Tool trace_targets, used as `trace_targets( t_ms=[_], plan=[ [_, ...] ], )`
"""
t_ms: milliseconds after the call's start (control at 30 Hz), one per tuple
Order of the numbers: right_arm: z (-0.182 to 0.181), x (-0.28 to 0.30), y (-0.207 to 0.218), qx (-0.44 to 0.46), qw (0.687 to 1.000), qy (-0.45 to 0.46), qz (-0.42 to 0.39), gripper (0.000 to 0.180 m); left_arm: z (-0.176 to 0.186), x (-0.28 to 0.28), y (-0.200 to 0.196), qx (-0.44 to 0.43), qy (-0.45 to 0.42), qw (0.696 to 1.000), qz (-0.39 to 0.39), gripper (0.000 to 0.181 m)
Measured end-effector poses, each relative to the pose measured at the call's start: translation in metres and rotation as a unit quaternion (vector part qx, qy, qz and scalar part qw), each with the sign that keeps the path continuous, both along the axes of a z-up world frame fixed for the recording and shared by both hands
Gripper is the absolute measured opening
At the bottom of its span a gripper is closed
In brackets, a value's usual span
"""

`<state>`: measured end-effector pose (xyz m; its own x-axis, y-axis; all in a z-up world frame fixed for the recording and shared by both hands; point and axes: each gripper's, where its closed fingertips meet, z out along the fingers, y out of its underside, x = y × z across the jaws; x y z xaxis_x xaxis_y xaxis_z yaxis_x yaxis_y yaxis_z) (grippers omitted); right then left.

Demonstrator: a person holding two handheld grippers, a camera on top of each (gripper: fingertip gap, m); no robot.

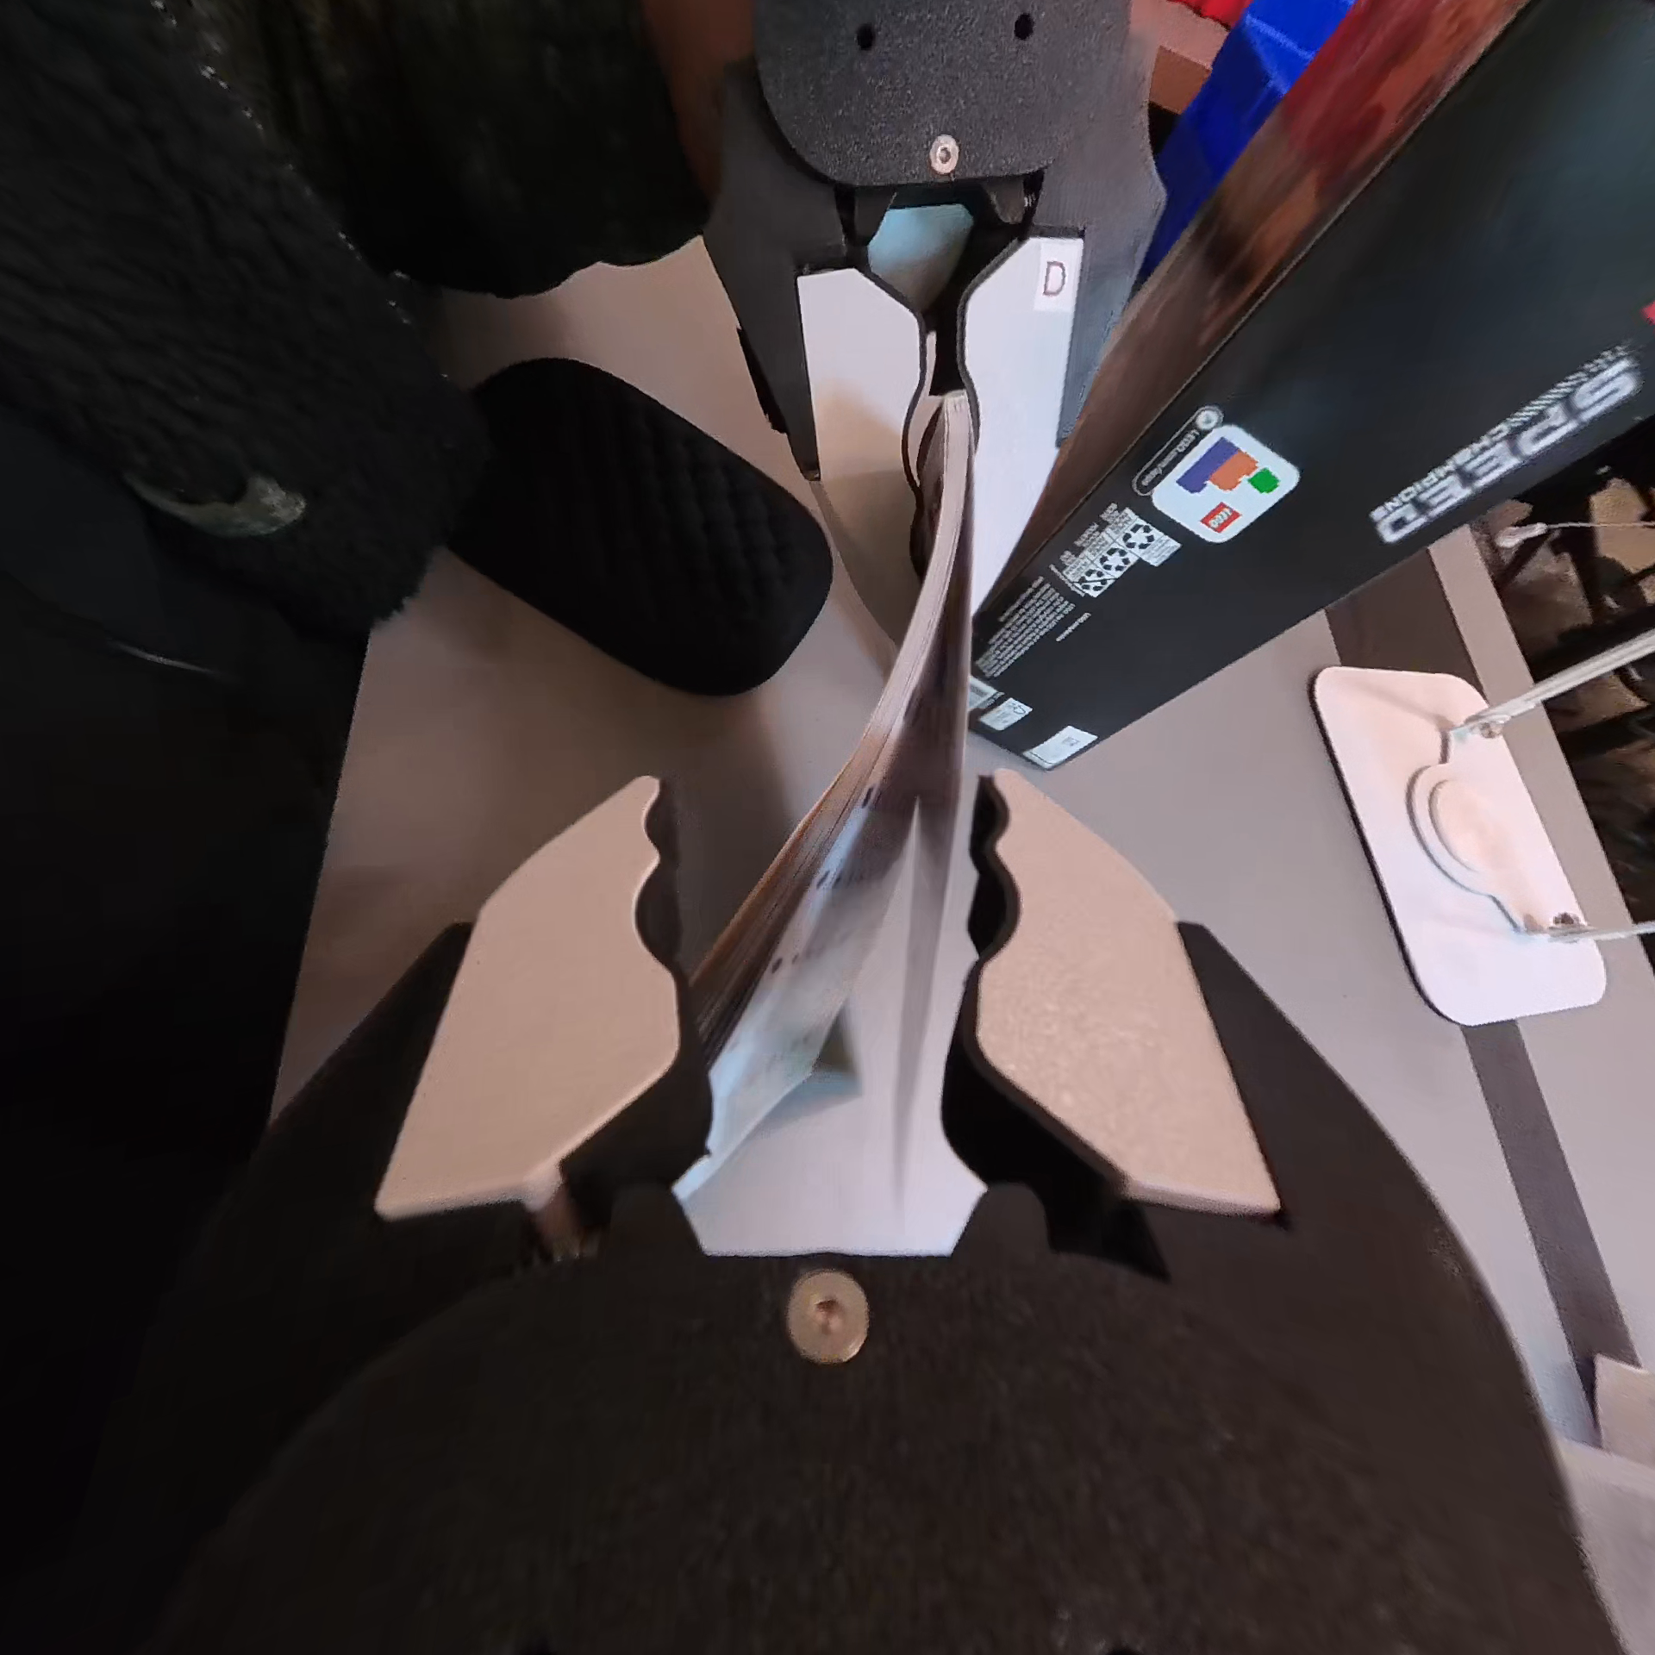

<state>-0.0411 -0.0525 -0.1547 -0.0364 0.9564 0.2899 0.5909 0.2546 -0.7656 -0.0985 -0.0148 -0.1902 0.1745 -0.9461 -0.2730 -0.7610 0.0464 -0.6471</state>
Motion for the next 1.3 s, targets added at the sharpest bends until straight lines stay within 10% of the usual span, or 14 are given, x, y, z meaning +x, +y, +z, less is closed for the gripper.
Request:
trace_targets(
  t_ms=[267, 500, 767, 1000, 1100, 1300],
  plan=[
    [-0.005, -0.008, 0.009, 0.019, 0.999, -0.024, -0.027, 0.071, 0.010, 0.008, 0.004, -0.015, 0.042, 0.999, -0.002, 0.003],
    [-0.005, -0.004, 0.030, 0.058, 0.997, -0.026, -0.049, 0.004, 0.014, 0.011, 0.003, -0.003, 0.048, 0.999, -0.018, 0.003],
    [0.031, 0.009, 0.032, -0.009, 0.990, 0.137, -0.043, 0.003, 0.058, 0.010, -0.005, 0.049, -0.147, 0.986, -0.058, 0.028],
    [0.080, 0.006, 0.016, -0.127, 0.917, 0.378, 0.027, 0.004, 0.076, 0.026, -0.021, -0.031, -0.374, 0.921, -0.107, 0.043],
    [0.077, 0.001, 0.011, -0.132, 0.909, 0.393, 0.041, 0.004, 0.074, 0.035, -0.028, -0.033, -0.369, 0.921, -0.123, 0.005],
    [0.063, 0.001, 0.020, -0.062, 0.956, 0.286, 0.006, 0.020, 0.053, 0.022, -0.021, -0.045, -0.276, 0.956, -0.092, 0.003]
  ],
)
